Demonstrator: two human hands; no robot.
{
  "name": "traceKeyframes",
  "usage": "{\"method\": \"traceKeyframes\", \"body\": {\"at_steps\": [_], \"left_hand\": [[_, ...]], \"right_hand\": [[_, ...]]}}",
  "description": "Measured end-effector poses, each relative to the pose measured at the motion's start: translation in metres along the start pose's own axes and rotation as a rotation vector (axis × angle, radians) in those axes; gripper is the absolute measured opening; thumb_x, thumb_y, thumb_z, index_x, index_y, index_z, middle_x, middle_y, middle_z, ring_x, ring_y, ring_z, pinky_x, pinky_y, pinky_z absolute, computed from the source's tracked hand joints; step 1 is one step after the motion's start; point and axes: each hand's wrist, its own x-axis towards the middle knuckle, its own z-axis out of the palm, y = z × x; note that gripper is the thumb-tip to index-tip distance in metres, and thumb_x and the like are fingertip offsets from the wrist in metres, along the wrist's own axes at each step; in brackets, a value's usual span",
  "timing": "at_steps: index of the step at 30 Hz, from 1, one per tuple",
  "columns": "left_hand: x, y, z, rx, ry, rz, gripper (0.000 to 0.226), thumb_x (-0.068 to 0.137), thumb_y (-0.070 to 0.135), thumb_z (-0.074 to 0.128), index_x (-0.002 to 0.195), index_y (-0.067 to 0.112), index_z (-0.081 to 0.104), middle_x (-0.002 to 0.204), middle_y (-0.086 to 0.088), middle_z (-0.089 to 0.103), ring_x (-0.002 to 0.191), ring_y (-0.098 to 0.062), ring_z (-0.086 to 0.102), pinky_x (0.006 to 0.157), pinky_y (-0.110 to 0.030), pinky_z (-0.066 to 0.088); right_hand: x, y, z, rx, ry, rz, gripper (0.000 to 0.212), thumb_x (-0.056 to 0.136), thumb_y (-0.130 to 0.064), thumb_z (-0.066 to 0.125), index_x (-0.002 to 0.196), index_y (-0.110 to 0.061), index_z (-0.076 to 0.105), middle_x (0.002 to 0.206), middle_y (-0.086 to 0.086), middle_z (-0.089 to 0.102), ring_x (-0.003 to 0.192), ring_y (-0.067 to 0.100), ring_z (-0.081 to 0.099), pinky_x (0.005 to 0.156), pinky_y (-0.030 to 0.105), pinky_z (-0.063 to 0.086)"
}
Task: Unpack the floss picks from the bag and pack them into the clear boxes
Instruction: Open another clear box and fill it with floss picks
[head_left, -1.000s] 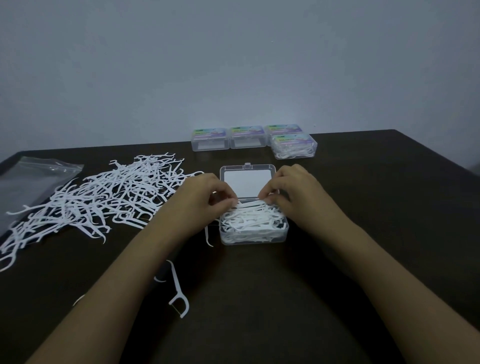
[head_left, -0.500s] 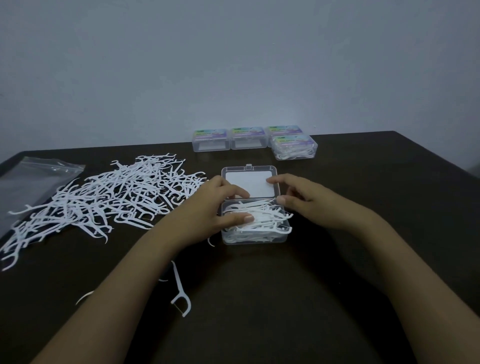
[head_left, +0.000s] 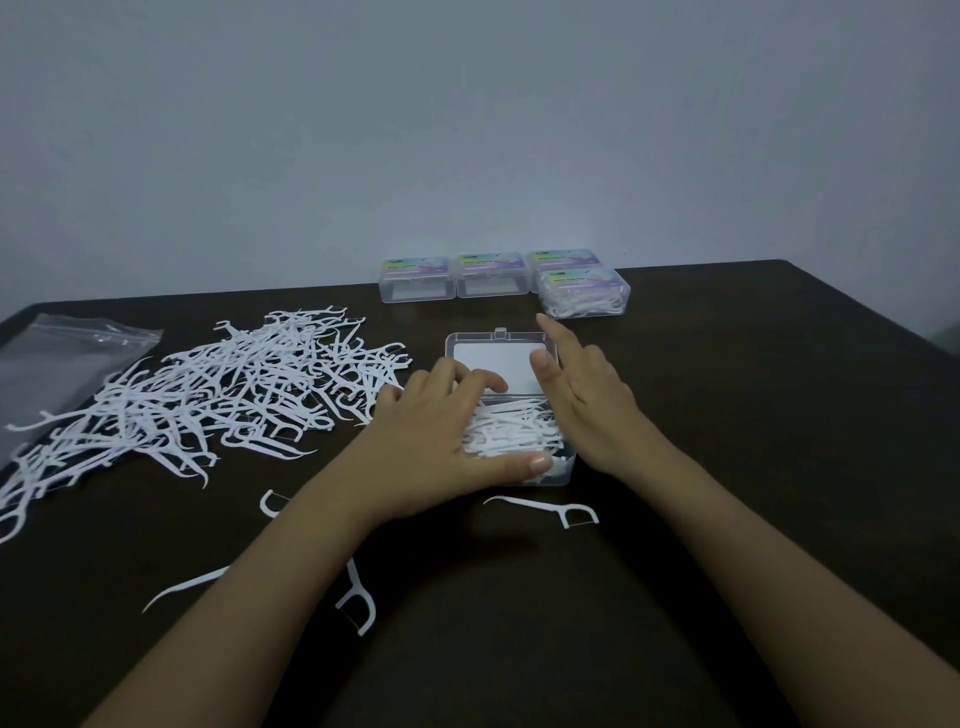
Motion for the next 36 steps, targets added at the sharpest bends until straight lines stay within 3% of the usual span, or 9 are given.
{"method": "traceKeyframes", "body": {"at_steps": [5, 9, 12, 15, 19, 23, 26, 29, 36], "left_hand": [[-0.001, 0.002, 0.001, 0.109, 0.117, -0.056, 0.093, 0.053, 0.084, 0.004, 0.131, 0.039, 0.03, 0.126, 0.009, 0.029, 0.122, -0.011, 0.03, 0.098, -0.035, 0.018], [-0.002, 0.009, -0.013, 0.032, 0.294, 0.026, 0.067, 0.064, 0.077, 0.015, 0.107, 0.035, 0.045, 0.102, 0.014, 0.033, 0.097, -0.002, 0.033, 0.09, -0.029, 0.02], [-0.009, 0.018, -0.019, -0.029, 0.193, 0.254, 0.041, 0.067, 0.069, 0.033, 0.086, 0.037, 0.051, 0.08, 0.019, 0.039, 0.083, 0.001, 0.032, 0.087, -0.028, 0.021], [-0.012, 0.026, -0.011, 0.027, 0.085, 0.389, 0.04, 0.068, 0.065, 0.041, 0.079, 0.033, 0.061, 0.079, 0.016, 0.047, 0.083, 0.0, 0.035, 0.083, -0.026, 0.019], [-0.012, 0.031, -0.006, 0.038, 0.009, 0.404, 0.029, 0.076, 0.054, 0.051, 0.082, 0.03, 0.065, 0.086, 0.013, 0.053, 0.089, -0.001, 0.037, 0.086, -0.027, 0.018], [-0.014, 0.033, -0.007, 0.07, -0.041, 0.394, 0.017, 0.085, 0.042, 0.059, 0.093, 0.029, 0.065, 0.093, 0.013, 0.049, 0.096, -0.003, 0.038, 0.091, -0.027, 0.015], [-0.013, 0.034, -0.007, 0.126, -0.086, 0.4, 0.018, 0.087, 0.042, 0.056, 0.098, 0.03, 0.064, 0.093, 0.014, 0.043, 0.099, -0.004, 0.038, 0.094, -0.028, 0.017], [-0.011, 0.033, -0.005, 0.179, -0.12, 0.416, 0.02, 0.089, 0.042, 0.052, 0.103, 0.031, 0.063, 0.09, 0.015, 0.036, 0.1, -0.001, 0.036, 0.09, -0.024, 0.017], [-0.011, 0.034, -0.004, 0.142, -0.062, 0.447, 0.016, 0.089, 0.034, 0.052, 0.101, 0.027, 0.061, 0.093, 0.013, 0.045, 0.098, -0.006, 0.038, 0.084, -0.025, 0.024]], "right_hand": [[0.0, 0.0, -0.002, 0.039, -0.001, 0.014, 0.058, 0.093, -0.054, 0.016, 0.146, -0.036, 0.006, 0.143, 0.008, 0.033, 0.133, 0.022, 0.03, 0.109, 0.046, 0.024], [0.002, 0.003, -0.005, 0.115, -0.008, 0.009, 0.062, 0.091, -0.057, 0.018, 0.147, -0.033, 0.008, 0.149, 0.005, 0.029, 0.138, 0.023, 0.025, 0.112, 0.05, 0.021], [0.002, 0.003, -0.006, 0.143, -0.011, 0.006, 0.068, 0.086, -0.06, 0.017, 0.147, -0.032, 0.009, 0.149, 0.005, 0.03, 0.138, 0.024, 0.025, 0.111, 0.052, 0.021], [0.003, 0.003, -0.005, 0.154, -0.019, 0.008, 0.071, 0.083, -0.063, 0.015, 0.147, -0.032, 0.01, 0.15, 0.003, 0.029, 0.139, 0.023, 0.025, 0.111, 0.051, 0.021], [0.004, 0.004, -0.005, 0.166, -0.024, 0.013, 0.069, 0.085, -0.062, 0.017, 0.147, -0.032, 0.01, 0.151, 0.003, 0.028, 0.139, 0.024, 0.026, 0.112, 0.052, 0.021], [0.004, 0.004, -0.005, 0.155, -0.039, 0.023, 0.067, 0.087, -0.06, 0.017, 0.147, -0.033, 0.009, 0.151, 0.001, 0.028, 0.139, 0.024, 0.025, 0.112, 0.052, 0.02], [0.003, 0.002, -0.006, 0.152, -0.05, 0.022, 0.077, 0.078, -0.065, 0.014, 0.147, -0.032, 0.008, 0.152, 0.002, 0.027, 0.139, 0.024, 0.025, 0.112, 0.052, 0.02], [0.004, 0.002, -0.005, 0.149, -0.055, 0.024, 0.08, 0.075, -0.067, 0.013, 0.147, -0.033, 0.008, 0.152, 0.002, 0.028, 0.139, 0.025, 0.026, 0.112, 0.052, 0.02], [0.005, 0.004, -0.005, 0.15, -0.058, 0.023, 0.082, 0.073, -0.069, 0.012, 0.147, -0.032, 0.008, 0.151, 0.002, 0.029, 0.138, 0.025, 0.028, 0.111, 0.052, 0.021]]}}
